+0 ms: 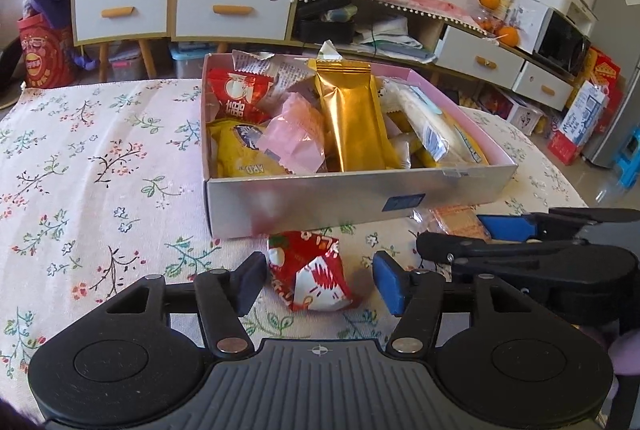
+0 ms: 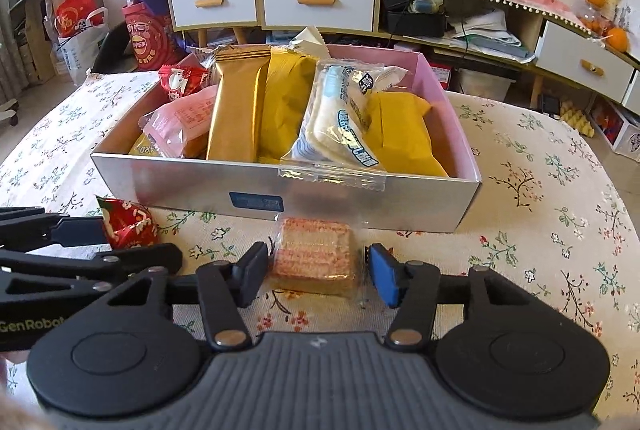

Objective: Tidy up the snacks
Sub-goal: 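Grasp the last red candy with left tool while right tool grasps pink wafer block, then carry the red candy and wafer block over the tray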

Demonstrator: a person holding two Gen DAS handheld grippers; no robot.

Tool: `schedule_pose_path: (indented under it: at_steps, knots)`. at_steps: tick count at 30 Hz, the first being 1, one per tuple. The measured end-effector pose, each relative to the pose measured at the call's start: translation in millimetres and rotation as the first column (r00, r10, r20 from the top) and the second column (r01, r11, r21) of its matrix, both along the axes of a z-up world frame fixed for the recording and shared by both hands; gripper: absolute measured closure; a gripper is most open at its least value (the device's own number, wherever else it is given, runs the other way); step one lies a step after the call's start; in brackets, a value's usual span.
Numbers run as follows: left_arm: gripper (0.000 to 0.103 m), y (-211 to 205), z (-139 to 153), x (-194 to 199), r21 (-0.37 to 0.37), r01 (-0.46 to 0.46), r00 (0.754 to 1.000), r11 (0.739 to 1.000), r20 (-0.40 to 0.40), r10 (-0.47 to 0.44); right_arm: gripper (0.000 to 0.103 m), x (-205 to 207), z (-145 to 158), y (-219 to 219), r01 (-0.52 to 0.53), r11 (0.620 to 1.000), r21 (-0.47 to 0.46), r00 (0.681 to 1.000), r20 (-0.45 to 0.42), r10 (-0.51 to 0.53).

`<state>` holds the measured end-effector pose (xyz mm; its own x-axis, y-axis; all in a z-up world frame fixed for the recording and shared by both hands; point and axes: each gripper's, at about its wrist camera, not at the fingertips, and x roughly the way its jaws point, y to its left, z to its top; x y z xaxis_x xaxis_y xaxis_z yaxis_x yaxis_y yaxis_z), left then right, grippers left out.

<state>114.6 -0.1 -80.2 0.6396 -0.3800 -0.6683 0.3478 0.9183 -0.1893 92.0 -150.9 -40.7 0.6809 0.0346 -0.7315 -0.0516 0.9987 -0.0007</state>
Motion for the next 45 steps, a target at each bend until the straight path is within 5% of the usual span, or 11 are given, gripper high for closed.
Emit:
schedule_pose_path:
  at_steps: [5, 7, 9, 30, 45]
  knots:
    - [0.051, -3.2, 1.4, 2.6, 0.006, -0.030, 1.000, 1.000, -0.009, 0.030, 0.060, -0.1, 1.7, -1.3, 0.005, 1.000, 0.018, 1.000, -0.008, -0.004]
    - [0.066, -4.2, 2.3, 2.4, 0.022, -0.038, 0.999, 0.999, -0.009, 0.038, 0.061, -1.0, 2.5, -2.4, 0.004, 1.000, 0.024, 1.000, -0.016, -0.004]
    - [0.069, -2.6, 3.2, 2.5, 0.025, -0.042, 0.999, 0.999, -0.018, 0.043, 0.062, -1.6, 3.7, -3.7, 0.005, 0.999, 0.036, 1.000, -0.027, -0.004]
    - [0.071, 10.1, 24.7, -11.2, -0.008, 0.038, 0.996, 0.999, -0.081, -0.038, 0.063, -15.2, 32.9, -15.3, 0.051, 0.994, 0.098, 0.995, -0.092, -0.042]
    - [0.071, 12.2, 63.7, -10.3, -0.100, 0.034, 0.999, 0.994, -0.013, -0.035, 0.063, -18.7, 69.9, -28.9, 0.074, 0.980, 0.182, 0.997, -0.016, -0.073]
